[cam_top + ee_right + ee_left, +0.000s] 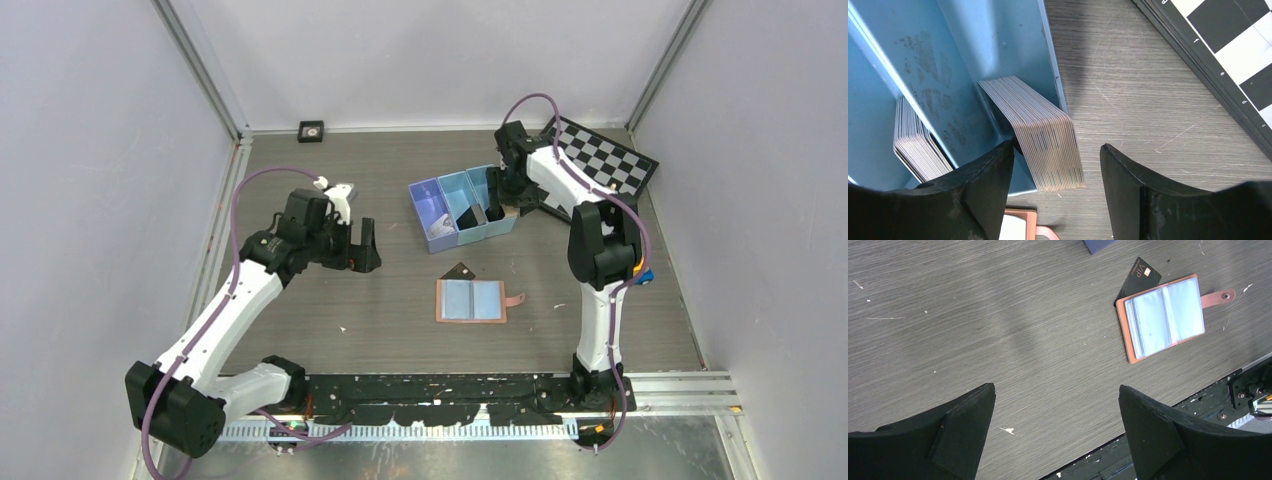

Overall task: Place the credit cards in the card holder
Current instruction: Pick up the credit card from the storage box.

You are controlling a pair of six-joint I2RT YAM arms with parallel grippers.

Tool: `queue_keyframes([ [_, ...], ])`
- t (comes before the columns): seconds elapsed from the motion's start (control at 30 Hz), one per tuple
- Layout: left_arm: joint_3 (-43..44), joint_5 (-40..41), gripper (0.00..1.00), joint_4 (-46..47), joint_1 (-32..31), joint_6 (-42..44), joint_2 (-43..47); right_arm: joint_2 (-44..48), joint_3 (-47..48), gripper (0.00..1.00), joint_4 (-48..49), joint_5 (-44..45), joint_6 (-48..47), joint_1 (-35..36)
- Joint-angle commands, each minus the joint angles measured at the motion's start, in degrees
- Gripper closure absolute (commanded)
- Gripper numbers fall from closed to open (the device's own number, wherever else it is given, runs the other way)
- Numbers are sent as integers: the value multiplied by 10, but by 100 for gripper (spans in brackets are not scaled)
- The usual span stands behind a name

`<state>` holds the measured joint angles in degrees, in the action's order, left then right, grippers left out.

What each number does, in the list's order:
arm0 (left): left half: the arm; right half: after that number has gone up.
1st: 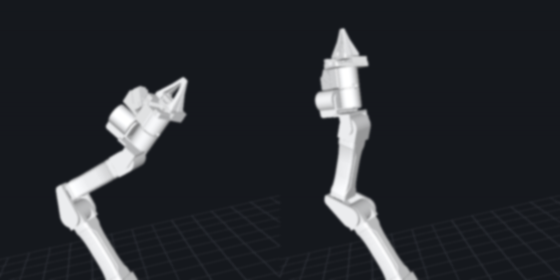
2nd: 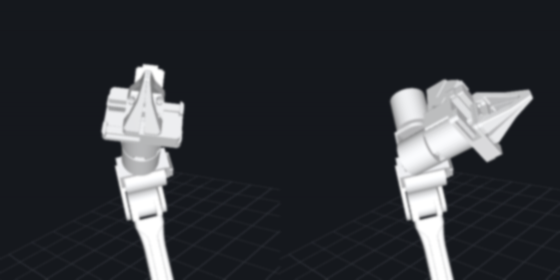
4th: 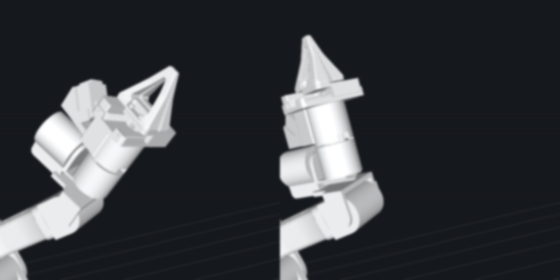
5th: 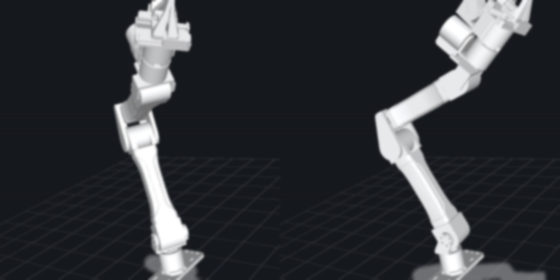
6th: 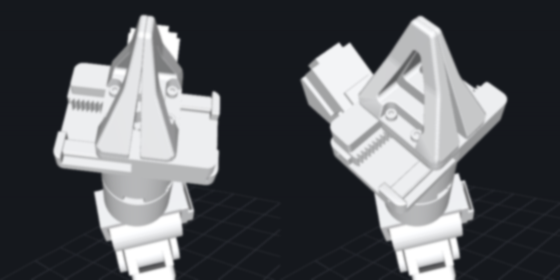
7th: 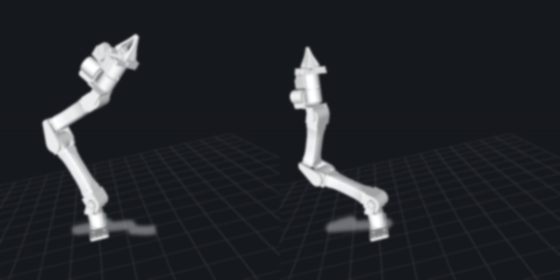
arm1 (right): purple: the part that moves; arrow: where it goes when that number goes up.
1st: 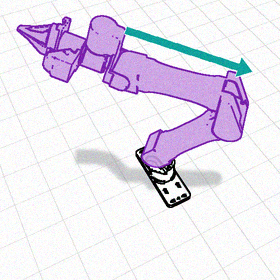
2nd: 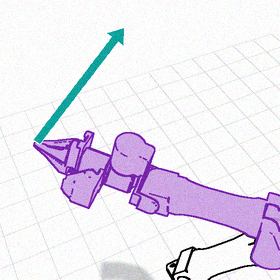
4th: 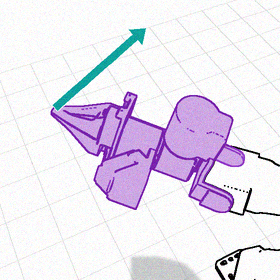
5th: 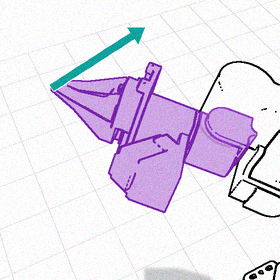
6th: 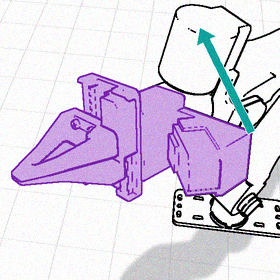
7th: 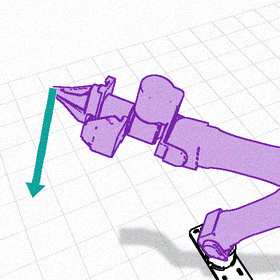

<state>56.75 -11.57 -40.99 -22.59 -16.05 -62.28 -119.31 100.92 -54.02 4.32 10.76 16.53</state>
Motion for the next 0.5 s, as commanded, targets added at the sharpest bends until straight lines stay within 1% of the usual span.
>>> queue_keyframes([
  [0.0,-2,-10,3,10,0,5,1,29,21,32,-2,59,0,-2],
  [0.47,-2,-13,3,10,0,5,1,57,31,34,-14,81,3,-4],
])
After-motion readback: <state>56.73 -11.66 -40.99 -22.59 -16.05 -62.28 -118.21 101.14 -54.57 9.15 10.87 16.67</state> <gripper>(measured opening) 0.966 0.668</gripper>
